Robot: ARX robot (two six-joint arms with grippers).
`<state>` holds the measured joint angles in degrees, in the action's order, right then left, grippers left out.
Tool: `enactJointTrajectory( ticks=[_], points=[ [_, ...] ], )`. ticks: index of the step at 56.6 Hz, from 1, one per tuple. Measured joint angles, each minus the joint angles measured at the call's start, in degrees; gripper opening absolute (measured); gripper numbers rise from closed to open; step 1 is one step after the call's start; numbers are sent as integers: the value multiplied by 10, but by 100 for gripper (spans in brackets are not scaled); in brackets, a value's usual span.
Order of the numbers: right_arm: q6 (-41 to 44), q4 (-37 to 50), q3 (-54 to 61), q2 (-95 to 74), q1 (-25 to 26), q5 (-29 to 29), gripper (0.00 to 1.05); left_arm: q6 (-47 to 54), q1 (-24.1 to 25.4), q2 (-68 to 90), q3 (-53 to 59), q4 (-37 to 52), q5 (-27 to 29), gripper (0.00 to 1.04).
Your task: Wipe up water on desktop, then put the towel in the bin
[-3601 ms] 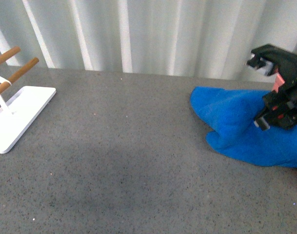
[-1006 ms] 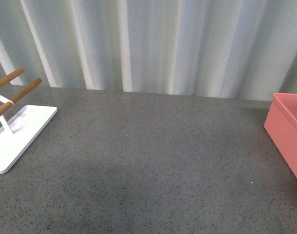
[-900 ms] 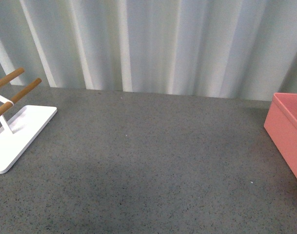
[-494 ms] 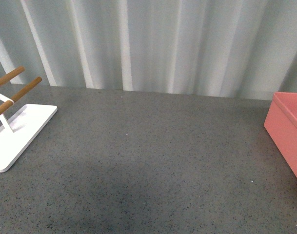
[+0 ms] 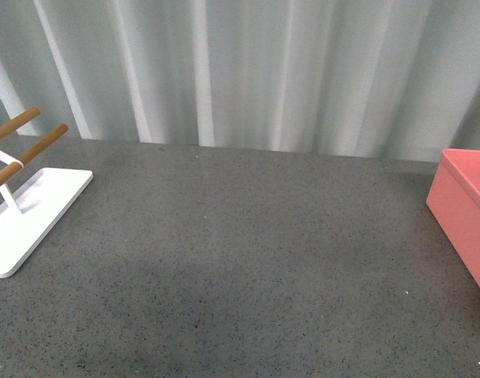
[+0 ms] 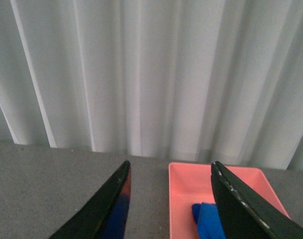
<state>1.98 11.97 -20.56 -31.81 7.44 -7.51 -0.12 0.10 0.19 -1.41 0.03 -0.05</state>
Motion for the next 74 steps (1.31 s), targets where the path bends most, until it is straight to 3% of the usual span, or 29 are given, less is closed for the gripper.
enactJointTrajectory(
  ticks=[8, 13, 65, 70, 74],
  points=[
    [-9, 10, 51, 22, -21, 28, 19, 0, 0, 0, 0, 0, 0, 98],
    [-9, 16, 77, 49, -64, 68, 3, 0, 0, 0, 0, 0, 0, 98],
    [-12, -24, 191, 218, -72, 73, 3, 0, 0, 0, 0, 0, 0, 98],
    [-12, -111, 191, 291, -73, 73, 3, 0, 0, 0, 0, 0, 0, 98],
    [-13, -116, 191, 314, -73, 75, 3, 0, 0, 0, 0, 0, 0, 98]
  ],
)
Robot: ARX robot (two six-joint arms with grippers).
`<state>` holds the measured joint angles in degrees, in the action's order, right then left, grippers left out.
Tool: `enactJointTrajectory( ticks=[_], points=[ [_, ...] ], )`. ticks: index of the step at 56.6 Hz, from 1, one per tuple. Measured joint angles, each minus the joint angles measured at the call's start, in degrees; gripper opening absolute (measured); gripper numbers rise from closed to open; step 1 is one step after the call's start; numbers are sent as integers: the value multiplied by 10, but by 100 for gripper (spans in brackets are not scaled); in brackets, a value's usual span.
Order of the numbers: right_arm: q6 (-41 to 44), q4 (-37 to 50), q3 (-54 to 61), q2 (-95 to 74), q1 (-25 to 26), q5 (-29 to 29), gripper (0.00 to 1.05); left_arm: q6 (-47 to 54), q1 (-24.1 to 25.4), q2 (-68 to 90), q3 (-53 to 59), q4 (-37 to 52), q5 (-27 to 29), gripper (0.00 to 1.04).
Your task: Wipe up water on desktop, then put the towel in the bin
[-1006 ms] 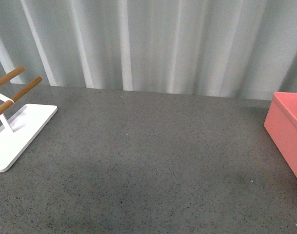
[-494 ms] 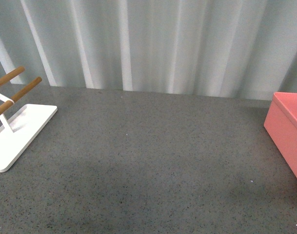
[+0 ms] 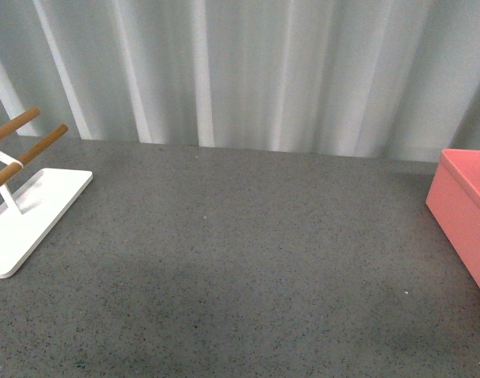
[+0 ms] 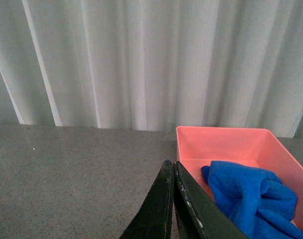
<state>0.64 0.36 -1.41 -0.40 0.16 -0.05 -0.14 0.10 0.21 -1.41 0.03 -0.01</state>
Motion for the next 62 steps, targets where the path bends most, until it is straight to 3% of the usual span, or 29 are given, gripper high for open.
enactJointTrajectory(
  ticks=[19, 26, 35, 48, 62],
  points=[
    [0, -3, 0, 1, 0, 0, 4, 0, 0, -1, 0, 0, 0, 98],
    [0, -3, 0, 1, 0, 0, 25, 0, 0, -1, 0, 0, 0, 98],
    [0, -3, 0, 1, 0, 0, 60, 0, 0, -1, 0, 0, 0, 98],
    [-1, -3, 0, 2, 0, 0, 100, 0, 0, -1, 0, 0, 0, 98],
    [-1, -3, 0, 2, 0, 0, 98, 0, 0, -1, 0, 0, 0, 98]
  ],
)
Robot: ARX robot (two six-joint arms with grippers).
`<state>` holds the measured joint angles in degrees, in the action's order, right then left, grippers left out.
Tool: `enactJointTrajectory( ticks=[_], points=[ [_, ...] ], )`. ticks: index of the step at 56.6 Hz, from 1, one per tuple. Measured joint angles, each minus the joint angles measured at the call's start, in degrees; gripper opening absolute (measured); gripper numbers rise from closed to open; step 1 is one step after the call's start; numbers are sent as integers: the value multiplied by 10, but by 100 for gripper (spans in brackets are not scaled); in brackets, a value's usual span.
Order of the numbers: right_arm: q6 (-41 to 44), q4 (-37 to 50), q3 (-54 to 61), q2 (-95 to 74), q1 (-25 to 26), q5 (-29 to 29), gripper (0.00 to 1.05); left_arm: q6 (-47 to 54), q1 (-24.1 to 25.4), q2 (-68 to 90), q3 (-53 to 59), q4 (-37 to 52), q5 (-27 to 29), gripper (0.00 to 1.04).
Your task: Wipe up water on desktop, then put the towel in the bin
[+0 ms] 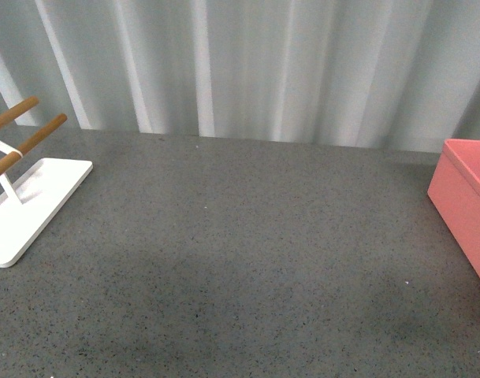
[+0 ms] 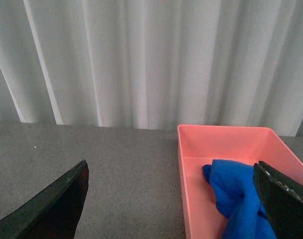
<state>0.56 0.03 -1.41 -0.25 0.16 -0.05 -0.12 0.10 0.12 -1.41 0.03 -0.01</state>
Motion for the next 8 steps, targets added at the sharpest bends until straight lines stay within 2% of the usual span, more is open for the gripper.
enactJointTrajectory(
  ticks=[8],
  points=[
    [0, 0, 0, 0, 0, 0, 98, 0, 0, 0, 0, 0, 0, 98]
  ],
)
